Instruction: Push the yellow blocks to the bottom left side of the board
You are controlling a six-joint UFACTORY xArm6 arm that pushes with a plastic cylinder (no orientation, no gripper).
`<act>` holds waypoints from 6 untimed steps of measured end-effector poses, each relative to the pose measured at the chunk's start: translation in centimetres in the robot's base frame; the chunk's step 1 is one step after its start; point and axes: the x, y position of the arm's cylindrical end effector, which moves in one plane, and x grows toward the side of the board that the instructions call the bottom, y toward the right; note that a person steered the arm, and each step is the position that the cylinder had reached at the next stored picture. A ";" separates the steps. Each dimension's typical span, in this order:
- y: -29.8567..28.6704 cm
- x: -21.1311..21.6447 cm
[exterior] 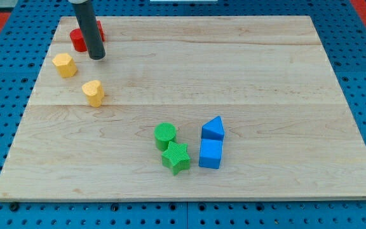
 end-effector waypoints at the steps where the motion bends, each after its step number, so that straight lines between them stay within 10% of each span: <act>1: -0.3 -0.1; 6: -4.8 0.7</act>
